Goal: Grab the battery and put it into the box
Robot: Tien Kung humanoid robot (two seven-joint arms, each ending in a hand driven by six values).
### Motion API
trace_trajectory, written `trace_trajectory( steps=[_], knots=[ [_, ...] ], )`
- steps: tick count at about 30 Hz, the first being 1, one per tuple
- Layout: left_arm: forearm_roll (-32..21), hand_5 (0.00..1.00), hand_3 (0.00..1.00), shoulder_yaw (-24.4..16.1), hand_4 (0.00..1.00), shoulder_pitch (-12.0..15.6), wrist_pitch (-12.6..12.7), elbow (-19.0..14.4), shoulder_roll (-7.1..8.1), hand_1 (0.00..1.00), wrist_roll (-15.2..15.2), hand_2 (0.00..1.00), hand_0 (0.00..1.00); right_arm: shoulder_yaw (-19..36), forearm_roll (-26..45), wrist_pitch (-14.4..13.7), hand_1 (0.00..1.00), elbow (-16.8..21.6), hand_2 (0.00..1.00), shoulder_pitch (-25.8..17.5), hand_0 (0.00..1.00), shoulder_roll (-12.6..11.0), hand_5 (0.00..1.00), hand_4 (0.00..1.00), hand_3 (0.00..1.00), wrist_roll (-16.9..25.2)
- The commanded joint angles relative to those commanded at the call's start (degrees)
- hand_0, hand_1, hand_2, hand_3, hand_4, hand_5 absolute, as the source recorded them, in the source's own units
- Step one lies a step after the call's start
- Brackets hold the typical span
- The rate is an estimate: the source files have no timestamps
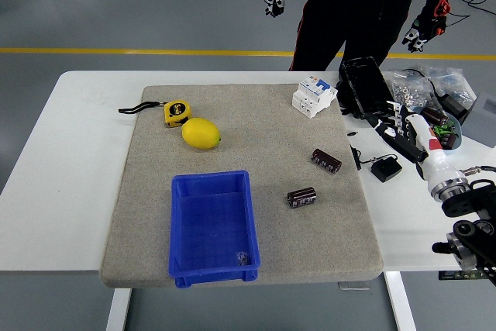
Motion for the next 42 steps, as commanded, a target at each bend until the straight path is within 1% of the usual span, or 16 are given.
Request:
trace_trajectory(
  steps=[2, 4, 5, 8, 10, 11, 13, 16, 17, 18, 22, 23, 27, 34, 37, 42],
  knots=[
    [0.0, 0.59, 0.581, -0.1, 0.63, 0.0, 0.0, 0.0, 0.0, 0.648, 0.0, 0.654, 0.652, -1.4, -2.6, 0.4, 0.751, -0.8, 0.798, 1.0, 0.764, -0.1, 0.507, 0.997, 0.84, -1.1],
    [0.1, 0.59, 0.581, -0.1, 0.63, 0.0, 0.0, 0.0, 0.02, 0.648, 0.0, 0.654, 0.652, -4.1, -7.4, 1.5, 0.751, -2.7, 0.798, 3.1, 0.764, -0.3, 0.507, 0.997, 0.84, -2.2],
    [0.0, 0.589, 0.581, 0.0, 0.63, 0.0, -0.1, 0.0, 0.05, 0.649, 0.0, 0.653, 0.65, -5.6, -9.7, 2.1, 0.715, -3.8, 0.773, 4.3, 0.732, -0.3, 0.404, 0.969, 0.831, -2.5],
    [0.0, 0.589, 0.581, -0.1, 0.63, -0.1, -0.1, 0.0, 0.15, 0.649, 0.0, 0.653, 0.65, -9.4, -17.1, 2.6, 0.715, -6.6, 0.773, 7.2, 0.732, 0.3, 0.404, 0.969, 0.831, -3.0],
    [0.0, 0.589, 0.581, -0.1, 0.63, -0.1, 0.0, 0.0, 0.2, 0.649, 0.0, 0.653, 0.65, -11.8, -22.3, 1.9, 0.715, -8.1, 0.773, 8.8, 0.732, 1.0, 0.404, 0.969, 0.831, -3.2],
    [0.0, 0.589, 0.582, -0.2, 0.63, -0.1, 0.0, 0.0, 0.23, 0.647, 0.1, 0.654, 0.652, -13.1, -24.6, 1.2, 0.646, -9.2, 0.711, 9.8, 0.649, 1.8, 0.38, 0.957, 0.75, -3.3],
    [0.3, 0.589, 0.582, -0.3, 0.63, -0.1, -0.1, 0.0, 0.26, 0.647, 0.1, 0.654, 0.652, -15.0, -29.0, 0.1, 0.646, -11.0, 0.711, 11.0, 0.649, 3.2, 0.38, 0.957, 0.75, -3.5],
    [0.7, 0.589, 0.582, -0.5, 0.63, -0.1, -0.2, -0.1, 0.24, 0.647, 0.2, 0.654, 0.652, -17.5, -36.0, -2.3, 0.646, -14.1, 0.711, 12.7, 0.649, 5.9, 0.38, 0.957, 0.75, -3.3],
    [0.9, 0.589, 0.582, -0.6, 0.631, 0.0, -0.2, -0.1, 0.25, 0.647, 0.3, 0.654, 0.652, -18.2, -36.9, -3.0, 0.576, -15.1, 0.624, 13.1, 0.522, 6.8, 0.343, 0.92, 0.625, -3.2],
    [1.0, 0.589, 0.582, -0.7, 0.631, 0.0, -0.3, -0.1, 0.25, 0.647, 0.3, 0.654, 0.652, -18.6, -36.9, -3.5, 0.576, -15.7, 0.624, 13.3, 0.522, 7.4, 0.343, 0.92, 0.625, -3.1],
    [1.8, 0.589, 0.582, -1.1, 0.631, 0.0, -0.5, -0.2, 0.21, 0.647, 0.6, 0.654, 0.652, -21.2, -32.9, -6.8, 0.576, -19.7, 0.624, 14.8, 0.522, 11.1, 0.343, 0.92, 0.625, -2.2],
    [1.9, 0.587, 0.582, -1.1, 0.63, 0.0, -0.5, -0.2, 0.2, 0.647, 0.7, 0.654, 0.654, -21.6, -32.3, -7.0, 0.508, -20.3, 0.532, 15.0, 0.461, 11.6, 0.325, 0.883, 0.555, -2.1],
    [2.6, 0.587, 0.582, -1.5, 0.63, -0.2, -0.8, -0.4, 0.16, 0.647, 0.9, 0.654, 0.654, -23.4, -28.5, -7.7, 0.508, -23.5, 0.532, 15.8, 0.461, 13.5, 0.325, 0.883, 0.555, -1.2],
    [3.6, 0.586, 0.583, -2.0, 0.63, -0.4, -1.3, -0.7, 0.12, 0.65, 1.2, 0.659, 0.652, -26.6, -22.3, -7.4, 0.512, -29.0, 0.521, 16.7, 0.453, 15.6, 0.321, 0.874, 0.549, 0.1],
    [3.6, 0.588, 0.582, -1.8, 0.631, -0.8, -1.4, -0.8, 0.04, 0.651, 1.2, 0.661, 0.652, -27.7, -20.4, -7.4, 0.517, -30.8, 0.53, 17.3, 0.456, 15.8, 0.322, 0.871, 0.552, 0.5],
    [3.7, 0.586, 0.582, -1.5, 0.629, -1.3, -1.6, -1.0, -0.15, 0.652, 1.1, 0.659, 0.652, -28.9, -18.6, -7.5, 0.51, -32.6, 0.533, 17.6, 0.455, 16.0, 0.316, 0.862, 0.55, 1.0]
  ],
)
